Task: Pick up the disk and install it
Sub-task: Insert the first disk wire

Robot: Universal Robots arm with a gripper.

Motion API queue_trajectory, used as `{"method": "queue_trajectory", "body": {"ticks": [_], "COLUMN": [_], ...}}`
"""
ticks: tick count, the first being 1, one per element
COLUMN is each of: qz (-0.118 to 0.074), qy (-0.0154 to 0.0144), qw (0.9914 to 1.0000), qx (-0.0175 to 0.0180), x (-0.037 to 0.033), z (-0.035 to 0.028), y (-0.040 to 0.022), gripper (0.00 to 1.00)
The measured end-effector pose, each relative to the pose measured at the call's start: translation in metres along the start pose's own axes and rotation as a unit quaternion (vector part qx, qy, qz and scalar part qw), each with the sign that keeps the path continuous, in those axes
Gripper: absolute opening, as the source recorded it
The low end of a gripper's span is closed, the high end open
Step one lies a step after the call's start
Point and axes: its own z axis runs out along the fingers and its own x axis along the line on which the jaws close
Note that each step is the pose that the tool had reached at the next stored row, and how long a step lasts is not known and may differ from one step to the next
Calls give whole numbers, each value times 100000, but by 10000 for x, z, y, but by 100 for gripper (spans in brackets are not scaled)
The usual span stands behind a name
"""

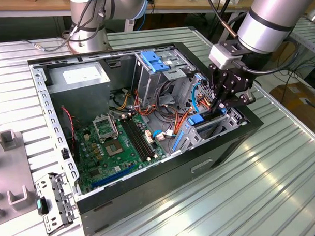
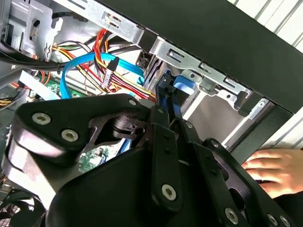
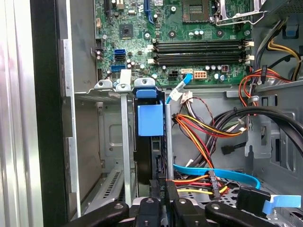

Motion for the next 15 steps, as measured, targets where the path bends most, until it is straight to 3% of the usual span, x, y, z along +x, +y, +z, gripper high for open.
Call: {"method": "queue_trajectory", "body": {"ticks": [3,6,8,12,15], "qz": [-1,-3,-2,4,4], "qy": [24,22,13,-146,-138], "qw": [100000,100000,100000,100000,100000], "qx": [13,43,126,128,126], "x": [1,1,2,3,3], "z": [-76,-229,-372,-401,-403], "y": [-1,-4,-7,-7,-7], "gripper": [24,24,24,23,11]}}
